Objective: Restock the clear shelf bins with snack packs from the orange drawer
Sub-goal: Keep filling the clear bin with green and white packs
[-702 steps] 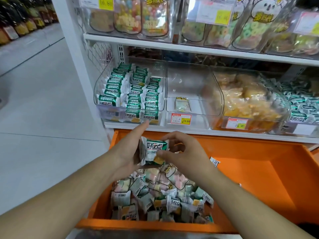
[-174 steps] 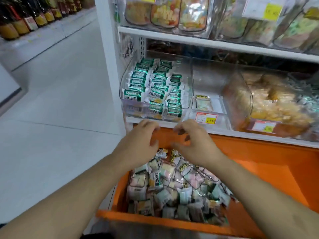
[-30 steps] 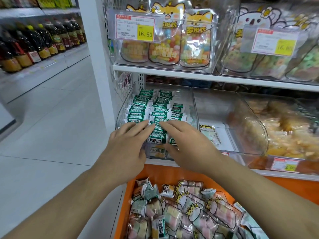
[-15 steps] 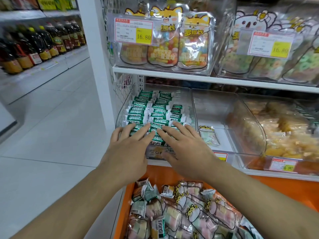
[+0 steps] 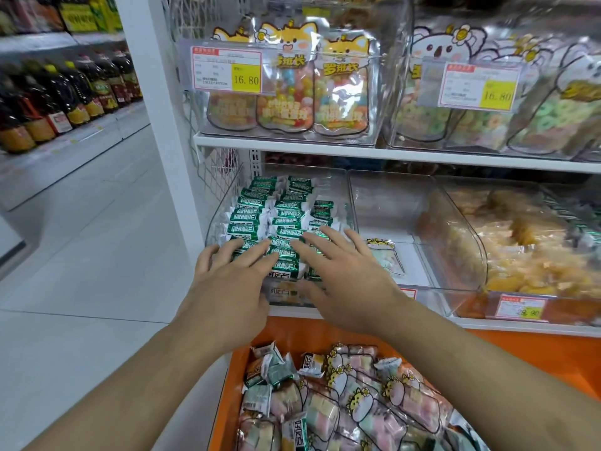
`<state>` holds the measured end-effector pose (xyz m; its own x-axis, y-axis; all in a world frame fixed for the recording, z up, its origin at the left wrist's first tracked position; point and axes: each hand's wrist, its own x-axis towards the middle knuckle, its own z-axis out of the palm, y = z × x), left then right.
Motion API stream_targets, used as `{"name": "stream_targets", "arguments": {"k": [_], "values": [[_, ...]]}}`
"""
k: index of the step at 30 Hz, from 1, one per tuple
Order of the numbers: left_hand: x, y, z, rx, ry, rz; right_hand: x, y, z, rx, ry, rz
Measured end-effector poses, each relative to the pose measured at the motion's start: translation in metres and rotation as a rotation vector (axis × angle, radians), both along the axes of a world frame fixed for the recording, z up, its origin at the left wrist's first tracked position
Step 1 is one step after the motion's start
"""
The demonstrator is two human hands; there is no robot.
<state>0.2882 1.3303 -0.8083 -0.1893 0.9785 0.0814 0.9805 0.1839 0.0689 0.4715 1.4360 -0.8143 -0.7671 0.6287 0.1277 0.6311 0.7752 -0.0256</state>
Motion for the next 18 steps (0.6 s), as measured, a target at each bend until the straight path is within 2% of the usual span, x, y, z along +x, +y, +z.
{"name": "stream_targets", "arguments": {"k": [6, 10, 18], "values": [[-0.005, 0.006, 0.006, 0.074, -0.116, -0.006, 0.016, 0.013, 0.002, 0.039, 0.051, -0.086], [-0.005, 0.032, 0.014, 0.105, -0.195, -0.068, 0.031, 0.024, 0.003, -0.054, 0.154, -0.166], [-0.007, 0.147, 0.03, 0.01, -0.118, -0.173, 0.049, 0.037, -0.006, -0.155, 0.234, -0.12]]}}
